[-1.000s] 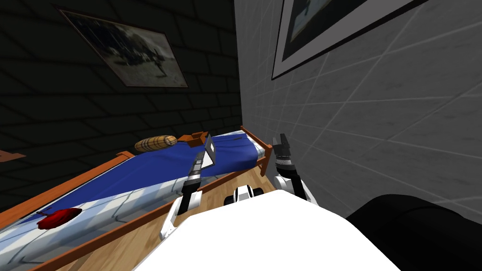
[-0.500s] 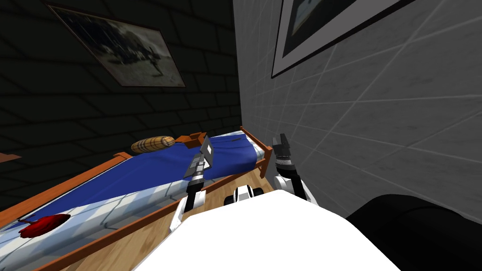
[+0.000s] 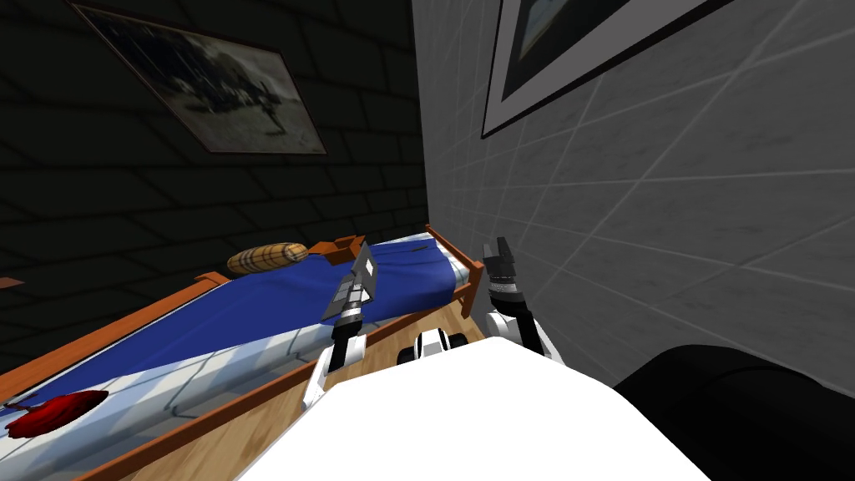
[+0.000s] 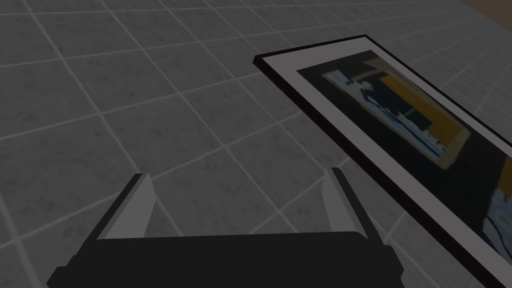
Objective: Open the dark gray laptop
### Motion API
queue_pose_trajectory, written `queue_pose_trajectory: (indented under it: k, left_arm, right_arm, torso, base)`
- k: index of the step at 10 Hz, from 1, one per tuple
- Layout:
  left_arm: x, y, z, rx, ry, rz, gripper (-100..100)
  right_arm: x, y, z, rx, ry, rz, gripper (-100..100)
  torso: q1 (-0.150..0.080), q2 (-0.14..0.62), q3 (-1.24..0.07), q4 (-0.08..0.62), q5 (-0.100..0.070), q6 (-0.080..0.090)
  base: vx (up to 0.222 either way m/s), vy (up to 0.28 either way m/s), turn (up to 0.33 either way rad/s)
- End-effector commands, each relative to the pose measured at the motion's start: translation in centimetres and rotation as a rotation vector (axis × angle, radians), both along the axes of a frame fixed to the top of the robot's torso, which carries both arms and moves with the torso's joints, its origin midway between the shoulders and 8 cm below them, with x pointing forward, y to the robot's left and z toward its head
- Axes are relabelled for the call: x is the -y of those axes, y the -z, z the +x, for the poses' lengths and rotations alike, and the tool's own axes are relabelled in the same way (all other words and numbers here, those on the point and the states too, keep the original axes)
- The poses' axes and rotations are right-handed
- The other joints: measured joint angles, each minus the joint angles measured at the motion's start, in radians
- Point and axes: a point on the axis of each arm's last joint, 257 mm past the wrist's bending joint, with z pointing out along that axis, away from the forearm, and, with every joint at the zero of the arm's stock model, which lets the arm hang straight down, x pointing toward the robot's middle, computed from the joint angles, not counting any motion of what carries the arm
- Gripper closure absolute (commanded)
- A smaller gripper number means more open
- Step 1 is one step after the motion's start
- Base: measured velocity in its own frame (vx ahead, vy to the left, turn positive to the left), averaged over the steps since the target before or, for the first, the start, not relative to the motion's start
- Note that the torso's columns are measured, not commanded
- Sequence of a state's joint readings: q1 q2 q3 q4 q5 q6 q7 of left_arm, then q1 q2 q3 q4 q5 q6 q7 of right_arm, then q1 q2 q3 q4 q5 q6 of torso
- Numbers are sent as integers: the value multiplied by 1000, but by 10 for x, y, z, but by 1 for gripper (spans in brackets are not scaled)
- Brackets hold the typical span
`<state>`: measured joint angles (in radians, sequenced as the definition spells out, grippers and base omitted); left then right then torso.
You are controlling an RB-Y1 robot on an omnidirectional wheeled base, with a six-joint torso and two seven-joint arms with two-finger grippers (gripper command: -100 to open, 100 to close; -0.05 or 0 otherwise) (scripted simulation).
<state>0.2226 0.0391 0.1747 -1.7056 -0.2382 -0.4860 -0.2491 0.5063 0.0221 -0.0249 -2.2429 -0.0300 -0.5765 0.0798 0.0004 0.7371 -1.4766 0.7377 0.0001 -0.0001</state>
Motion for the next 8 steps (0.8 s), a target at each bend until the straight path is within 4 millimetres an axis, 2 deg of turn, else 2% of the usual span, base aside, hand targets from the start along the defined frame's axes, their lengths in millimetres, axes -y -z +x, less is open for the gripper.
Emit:
queue_pose_trajectory:
  k: [1,2,3,8]
  left_arm:
    - [1,8,-4,-1,3,-1,100]
    - [2,11,-5,-1,4,-2,100]
    - [2,3,-1,7,3,5,100]
    - [0,6,6,46,28,-229,100]
  right_arm:
    - [0,0,0,0,0,0,0]
    - [0,0,0,0,0,0,0]
    - [0,0,0,0,0,0,0]
    - [0,0,0,0,0,0,0]
  torso:
    - [0,2,1,0,0,0]
    - [1,3,2,0,1,-1]
    - [3,4,3,-2,4,-1]
    - [4,-5,-2,-3,4,1]
  base:
    - [-29,-4,17]
    - [-47,3,28]
    - [-18,0,1]
    - [-2,54,51]
